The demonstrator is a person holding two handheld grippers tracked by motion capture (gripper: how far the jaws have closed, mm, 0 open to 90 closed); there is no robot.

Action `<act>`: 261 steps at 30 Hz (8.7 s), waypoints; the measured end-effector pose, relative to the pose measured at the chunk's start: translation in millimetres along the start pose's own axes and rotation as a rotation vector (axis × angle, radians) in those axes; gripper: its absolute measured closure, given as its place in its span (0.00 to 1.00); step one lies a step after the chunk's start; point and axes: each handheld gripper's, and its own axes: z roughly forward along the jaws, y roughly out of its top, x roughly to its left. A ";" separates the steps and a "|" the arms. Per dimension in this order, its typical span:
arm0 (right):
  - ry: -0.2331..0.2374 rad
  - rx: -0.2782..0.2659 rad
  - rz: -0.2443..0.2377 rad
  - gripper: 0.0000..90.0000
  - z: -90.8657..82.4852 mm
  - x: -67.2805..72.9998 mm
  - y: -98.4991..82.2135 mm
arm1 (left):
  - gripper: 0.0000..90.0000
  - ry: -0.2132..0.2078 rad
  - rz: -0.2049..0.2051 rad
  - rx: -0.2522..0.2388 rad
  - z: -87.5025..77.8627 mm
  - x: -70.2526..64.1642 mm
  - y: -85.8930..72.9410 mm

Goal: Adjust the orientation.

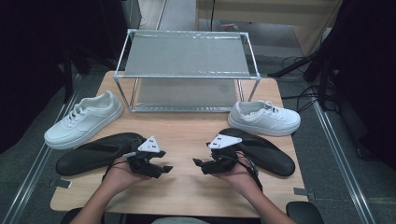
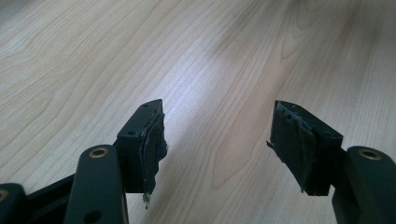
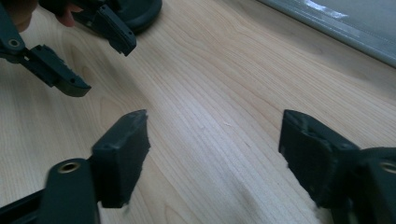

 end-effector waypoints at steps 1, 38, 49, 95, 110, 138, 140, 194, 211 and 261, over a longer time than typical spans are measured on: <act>0.010 -0.005 -0.003 0.33 -0.7 -0.5 0.3 | 0.40 0.000 0.001 0.001 -0.4 0.4 -0.2; 0.094 0.075 -0.017 0.53 5.3 -10.8 -4.6 | 0.43 0.028 -0.098 0.042 -20.1 20.3 -9.8; 0.075 0.078 -0.042 0.53 8.2 -9.0 -3.3 | 0.42 0.064 -0.131 0.021 -35.1 25.7 -19.4; 0.106 0.127 -0.071 0.51 24.3 -3.8 3.5 | 0.51 0.211 -0.297 -0.004 -100.9 65.6 -87.4; 0.108 0.148 -0.094 0.51 27.7 0.7 2.4 | 0.65 0.187 -0.294 0.007 -96.0 70.9 -96.4; 0.114 0.153 -0.103 0.51 29.3 2.1 2.0 | 0.88 0.213 -0.269 -0.002 -101.4 61.3 -80.0; 0.115 0.155 -0.105 0.51 29.4 2.2 2.0 | 0.88 0.218 -0.273 0.001 -101.4 61.0 -78.6; 0.085 0.051 0.020 0.52 9.4 -16.6 -1.0 | 0.88 0.062 -0.210 0.102 18.9 8.7 71.4; 0.081 0.063 0.024 0.52 10.0 -16.1 -3.1 | 0.81 0.017 -0.210 0.029 47.8 16.2 58.6; 0.183 -0.007 0.000 0.91 22.0 10.5 20.7 | 0.96 0.102 -0.296 -0.098 -50.2 58.8 -36.2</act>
